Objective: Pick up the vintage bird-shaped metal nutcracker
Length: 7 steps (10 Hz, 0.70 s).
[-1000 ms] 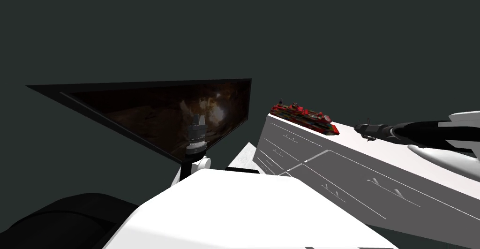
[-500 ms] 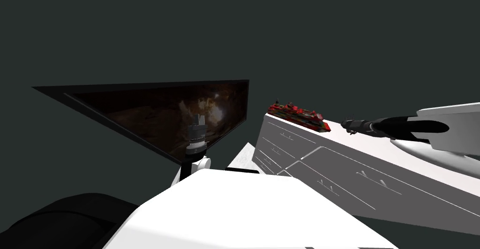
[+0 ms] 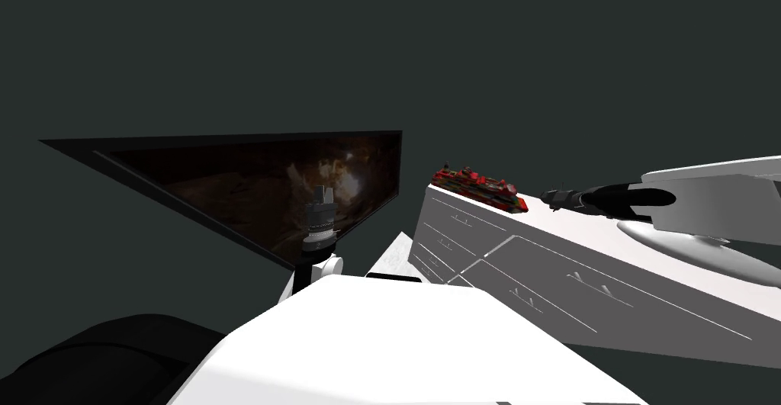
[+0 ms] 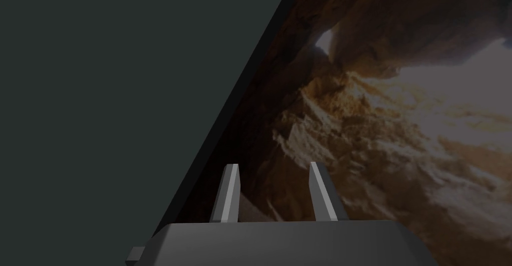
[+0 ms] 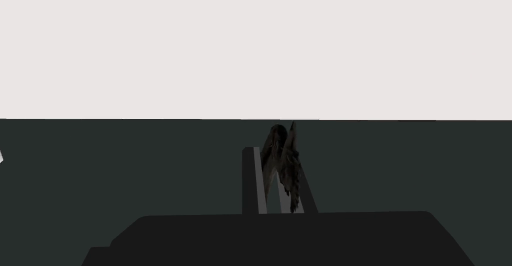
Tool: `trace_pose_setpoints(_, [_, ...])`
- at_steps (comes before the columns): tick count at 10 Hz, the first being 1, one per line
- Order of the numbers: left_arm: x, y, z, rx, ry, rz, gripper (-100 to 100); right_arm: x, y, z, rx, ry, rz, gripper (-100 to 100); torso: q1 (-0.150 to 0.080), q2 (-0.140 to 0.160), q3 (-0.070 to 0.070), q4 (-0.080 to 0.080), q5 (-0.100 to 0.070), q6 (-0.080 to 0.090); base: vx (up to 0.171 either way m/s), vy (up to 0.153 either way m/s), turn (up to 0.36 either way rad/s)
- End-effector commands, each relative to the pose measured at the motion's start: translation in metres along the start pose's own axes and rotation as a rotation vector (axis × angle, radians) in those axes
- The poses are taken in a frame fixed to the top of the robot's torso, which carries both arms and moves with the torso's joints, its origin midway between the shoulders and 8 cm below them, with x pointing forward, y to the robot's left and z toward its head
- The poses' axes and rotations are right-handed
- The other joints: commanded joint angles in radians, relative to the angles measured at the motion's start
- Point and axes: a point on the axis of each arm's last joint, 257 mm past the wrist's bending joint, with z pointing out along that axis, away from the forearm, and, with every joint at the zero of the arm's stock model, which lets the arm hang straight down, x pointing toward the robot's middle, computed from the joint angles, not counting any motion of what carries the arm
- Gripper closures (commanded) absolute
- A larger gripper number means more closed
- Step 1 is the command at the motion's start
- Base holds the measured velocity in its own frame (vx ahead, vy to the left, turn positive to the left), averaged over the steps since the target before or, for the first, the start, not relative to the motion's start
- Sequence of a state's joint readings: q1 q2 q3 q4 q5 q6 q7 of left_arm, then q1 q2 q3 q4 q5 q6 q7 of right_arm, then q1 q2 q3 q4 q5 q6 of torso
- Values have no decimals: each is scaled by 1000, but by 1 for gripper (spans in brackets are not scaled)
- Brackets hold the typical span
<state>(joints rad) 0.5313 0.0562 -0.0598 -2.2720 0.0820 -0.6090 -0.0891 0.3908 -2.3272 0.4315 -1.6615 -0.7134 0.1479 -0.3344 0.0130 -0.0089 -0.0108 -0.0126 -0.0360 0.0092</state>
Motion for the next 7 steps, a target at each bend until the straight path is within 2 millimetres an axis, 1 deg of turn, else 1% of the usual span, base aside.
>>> trace_pose_setpoints(1, [0, 0, 0, 0, 0, 0, 0, -9, 17, 1, -31, -18, 0, 100, 0, 0, 0, 0, 0, 0, 2, 2, -10])
trace_pose_setpoints(2, [0, 0, 0, 0, 0, 0, 0, -12, 22, 0, -40, -23, 1, 100, 0, -1, -1, 0, 0, -1, 0, 0, 0])
trace_pose_setpoints(3, [0, 0, 0, 0, 0, 0, 0, 19, 22, 6, -16, 30, -1, 100, 0, -2, -1, 0, 0, -2, -13, -73, -253])
trace_pose_setpoints(4, [0, 0, 0, 0, 0, 0, 0, 18, 23, 8, -2, 26, -14, 100, -5, 0, 0, 0, -2, 1, 3, -75, -166])
trace_pose_setpoints(5, [0, 0, 0, 0, 0, 0, 0, 19, 22, 10, 17, 24, -23, 100, -8, 0, 0, 0, -3, 0, 5, -38, 5])
trace_pose_setpoints(7, [0, 0, 0, 0, 0, 0, 0, -2, 57, 6, -46, -15, -18, 100, -4, -3, -2, -1, -2, -4, -3, -6, 14])
